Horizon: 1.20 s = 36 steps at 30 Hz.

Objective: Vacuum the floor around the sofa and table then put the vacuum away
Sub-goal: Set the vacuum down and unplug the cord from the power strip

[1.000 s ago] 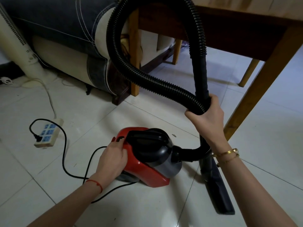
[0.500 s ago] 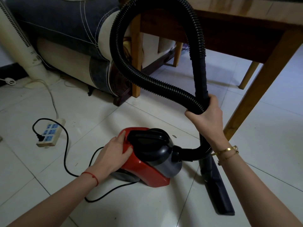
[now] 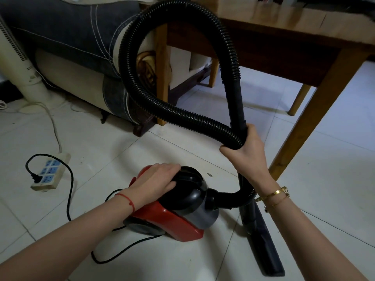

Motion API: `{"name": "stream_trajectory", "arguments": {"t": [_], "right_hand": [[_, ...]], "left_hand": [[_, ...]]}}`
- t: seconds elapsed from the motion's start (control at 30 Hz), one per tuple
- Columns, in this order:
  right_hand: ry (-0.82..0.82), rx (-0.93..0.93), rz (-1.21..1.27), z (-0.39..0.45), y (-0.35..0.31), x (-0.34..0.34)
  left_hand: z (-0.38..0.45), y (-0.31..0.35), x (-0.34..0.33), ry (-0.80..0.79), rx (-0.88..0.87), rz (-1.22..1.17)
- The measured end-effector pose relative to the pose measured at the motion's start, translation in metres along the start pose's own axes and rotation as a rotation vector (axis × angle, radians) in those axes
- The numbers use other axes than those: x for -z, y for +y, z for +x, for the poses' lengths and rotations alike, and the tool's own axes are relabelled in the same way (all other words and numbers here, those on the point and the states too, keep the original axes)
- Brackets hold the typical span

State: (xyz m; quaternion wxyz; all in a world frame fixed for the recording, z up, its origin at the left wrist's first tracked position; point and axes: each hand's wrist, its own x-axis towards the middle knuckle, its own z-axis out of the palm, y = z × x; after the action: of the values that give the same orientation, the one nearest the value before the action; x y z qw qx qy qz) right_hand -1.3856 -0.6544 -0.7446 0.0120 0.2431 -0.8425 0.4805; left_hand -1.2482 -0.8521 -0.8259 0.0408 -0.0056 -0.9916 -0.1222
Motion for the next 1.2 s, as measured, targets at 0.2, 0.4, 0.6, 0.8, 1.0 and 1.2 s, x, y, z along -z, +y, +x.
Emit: {"name": "stream_trajectory", "arguments": {"t": [0.2,0.4,0.6,0.8,1.0,1.2], "right_hand": [[-0.039,0.053,0.019,0.022,-0.001,-0.003],[-0.037,0.126,0.11,0.072,-0.022,-0.022],[-0.113,0.163,0.195,0.12,-0.05,-0.065],[-0.191,0.201,0.263,0.153,-0.088,-0.112],[-0.245,0.22,0.272,0.183,-0.103,-0.158],[-0.266,0.232,0.239,0.22,-0.098,-0.2]], "left_hand": [[0.01,-0.008,-0.002,-0.003,-0.001,0.084],[0.032,-0.049,0.016,-0.015,0.088,0.086],[0.031,-0.098,0.043,0.022,0.2,0.171],[0.028,-0.153,0.078,0.057,0.268,0.271],[0.033,-0.201,0.095,0.055,0.336,0.287],[0.047,-0.237,0.086,0.009,0.405,0.263]]}}
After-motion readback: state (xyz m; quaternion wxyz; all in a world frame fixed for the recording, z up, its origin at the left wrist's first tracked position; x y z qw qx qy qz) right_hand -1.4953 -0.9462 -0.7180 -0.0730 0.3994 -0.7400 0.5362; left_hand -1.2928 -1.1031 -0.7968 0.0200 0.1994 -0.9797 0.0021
